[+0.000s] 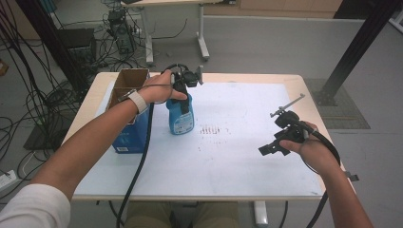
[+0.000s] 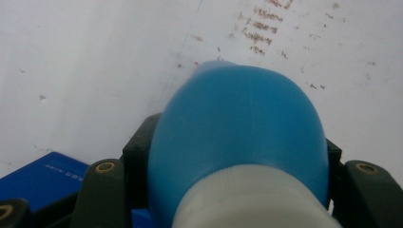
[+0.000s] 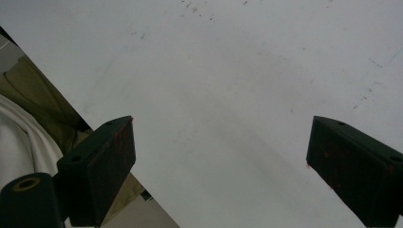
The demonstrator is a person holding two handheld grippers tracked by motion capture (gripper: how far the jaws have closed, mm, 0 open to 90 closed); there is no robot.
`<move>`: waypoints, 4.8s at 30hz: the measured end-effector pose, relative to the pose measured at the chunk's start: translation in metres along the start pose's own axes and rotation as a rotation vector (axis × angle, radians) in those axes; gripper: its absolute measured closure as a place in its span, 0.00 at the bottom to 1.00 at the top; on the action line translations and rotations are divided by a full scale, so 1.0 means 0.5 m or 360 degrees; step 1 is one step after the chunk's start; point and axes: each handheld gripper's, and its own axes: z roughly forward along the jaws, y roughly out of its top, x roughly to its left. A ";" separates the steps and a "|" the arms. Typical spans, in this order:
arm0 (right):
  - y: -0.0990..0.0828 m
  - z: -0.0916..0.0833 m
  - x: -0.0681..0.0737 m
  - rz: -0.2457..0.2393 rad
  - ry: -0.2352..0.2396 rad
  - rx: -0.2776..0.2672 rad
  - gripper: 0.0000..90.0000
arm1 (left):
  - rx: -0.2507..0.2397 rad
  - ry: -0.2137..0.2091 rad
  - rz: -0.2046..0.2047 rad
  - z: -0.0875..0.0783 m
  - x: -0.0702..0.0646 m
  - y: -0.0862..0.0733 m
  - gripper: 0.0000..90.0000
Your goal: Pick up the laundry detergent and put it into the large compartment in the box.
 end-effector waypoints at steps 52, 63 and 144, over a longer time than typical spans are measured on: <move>0.003 -0.003 0.002 -0.0007 -0.0010 0.0004 0.10 | 0.0009 -0.0015 -0.0017 -0.001 0.004 0.002 0.43; 0.007 -0.002 0.001 -0.0011 -0.0007 0.0005 0.10 | 0.0011 -0.0015 -0.0017 0.000 0.004 0.003 0.43; -0.002 -0.023 0.016 -0.0021 -0.0023 -0.0020 0.10 | 0.0013 0.0011 -0.0301 -0.084 -0.026 -0.009 0.42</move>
